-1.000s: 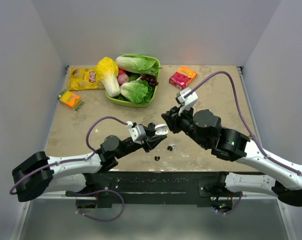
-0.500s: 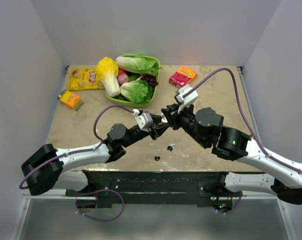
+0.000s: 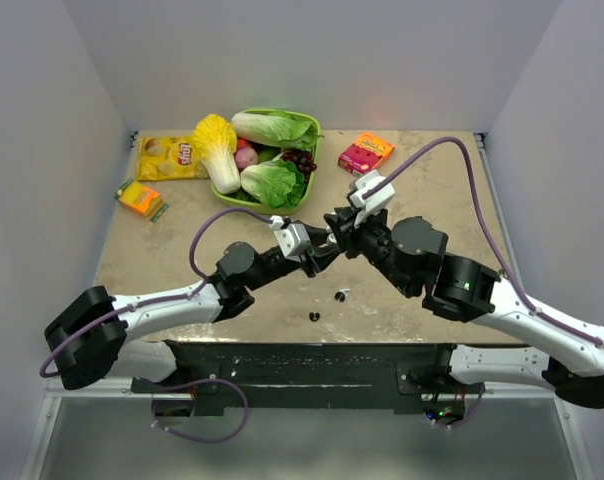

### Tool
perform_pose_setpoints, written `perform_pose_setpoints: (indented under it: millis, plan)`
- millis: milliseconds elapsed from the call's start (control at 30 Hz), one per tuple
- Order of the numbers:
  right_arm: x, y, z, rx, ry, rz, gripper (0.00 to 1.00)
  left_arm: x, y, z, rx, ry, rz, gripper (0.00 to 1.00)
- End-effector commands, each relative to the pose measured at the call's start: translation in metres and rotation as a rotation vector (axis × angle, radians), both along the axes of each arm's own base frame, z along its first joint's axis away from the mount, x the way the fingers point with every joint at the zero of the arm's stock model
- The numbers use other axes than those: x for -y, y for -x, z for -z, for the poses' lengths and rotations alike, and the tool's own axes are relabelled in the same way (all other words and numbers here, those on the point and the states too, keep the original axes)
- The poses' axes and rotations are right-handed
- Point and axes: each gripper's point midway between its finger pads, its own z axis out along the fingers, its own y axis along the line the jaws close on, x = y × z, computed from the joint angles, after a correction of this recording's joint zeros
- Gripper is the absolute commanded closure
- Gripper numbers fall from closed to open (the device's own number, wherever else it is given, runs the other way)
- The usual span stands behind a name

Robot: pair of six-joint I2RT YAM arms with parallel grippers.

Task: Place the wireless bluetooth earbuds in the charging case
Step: Place the earbud in the charging case.

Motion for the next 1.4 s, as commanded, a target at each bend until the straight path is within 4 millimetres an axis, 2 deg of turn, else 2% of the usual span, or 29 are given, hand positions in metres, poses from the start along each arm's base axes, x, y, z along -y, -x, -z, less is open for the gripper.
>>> perform_pose_setpoints:
  millis: [0,267,633,767,1367]
  plan:
    - [0.004,0.0,-0.004,0.048,0.009,0.009,1.0,0.003,0.001,-0.036,0.073,0.064,0.019,1.0]
    - [0.009,-0.001,0.002,0.05,0.013,0.033,1.0,0.013,0.003,-0.031,0.001,0.058,0.074,1.0]
    - [0.022,-0.004,-0.011,0.087,-0.035,0.088,1.0,0.02,0.004,-0.023,-0.092,0.07,0.118,1.0]
    - [0.022,-0.006,-0.01,0.086,-0.016,0.1,1.0,0.024,0.004,-0.019,-0.141,0.081,0.139,1.0]
    - [0.026,-0.008,0.004,0.086,0.062,0.129,1.0,0.023,0.003,-0.028,-0.231,0.094,0.191,1.0]
